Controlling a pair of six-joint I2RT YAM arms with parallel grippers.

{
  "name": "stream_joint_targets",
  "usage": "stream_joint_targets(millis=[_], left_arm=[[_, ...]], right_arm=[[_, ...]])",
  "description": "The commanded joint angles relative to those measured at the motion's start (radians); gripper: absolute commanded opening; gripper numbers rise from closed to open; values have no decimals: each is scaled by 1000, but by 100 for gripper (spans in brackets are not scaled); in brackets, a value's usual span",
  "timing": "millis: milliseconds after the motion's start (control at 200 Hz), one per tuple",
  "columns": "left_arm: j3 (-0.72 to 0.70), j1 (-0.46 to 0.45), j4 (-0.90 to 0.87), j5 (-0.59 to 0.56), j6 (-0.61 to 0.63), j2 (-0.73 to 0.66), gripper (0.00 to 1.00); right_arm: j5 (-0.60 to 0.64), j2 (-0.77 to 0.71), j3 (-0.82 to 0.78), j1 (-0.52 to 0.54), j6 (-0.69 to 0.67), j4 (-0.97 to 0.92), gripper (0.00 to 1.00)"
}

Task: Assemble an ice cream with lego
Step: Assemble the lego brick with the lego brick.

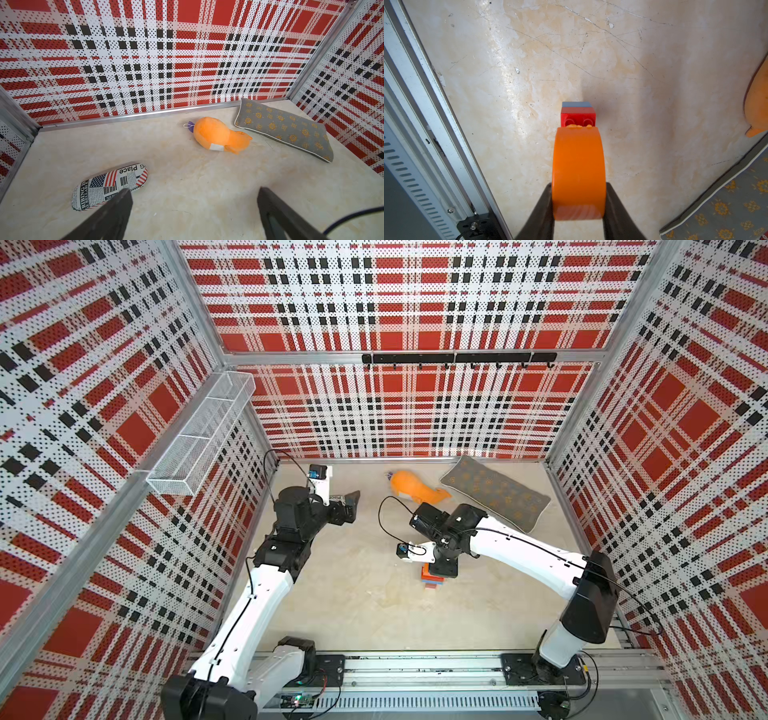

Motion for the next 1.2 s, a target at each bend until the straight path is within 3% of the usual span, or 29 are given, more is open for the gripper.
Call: stream_joint_targets(millis=[0,1192], left_arm=[[-10,11,10,0,8,1,97],[-12,9,10,16,11,2,98]], right_arm=[[-8,17,10,11,-3,14,19],[35,52,15,11,69,14,20]])
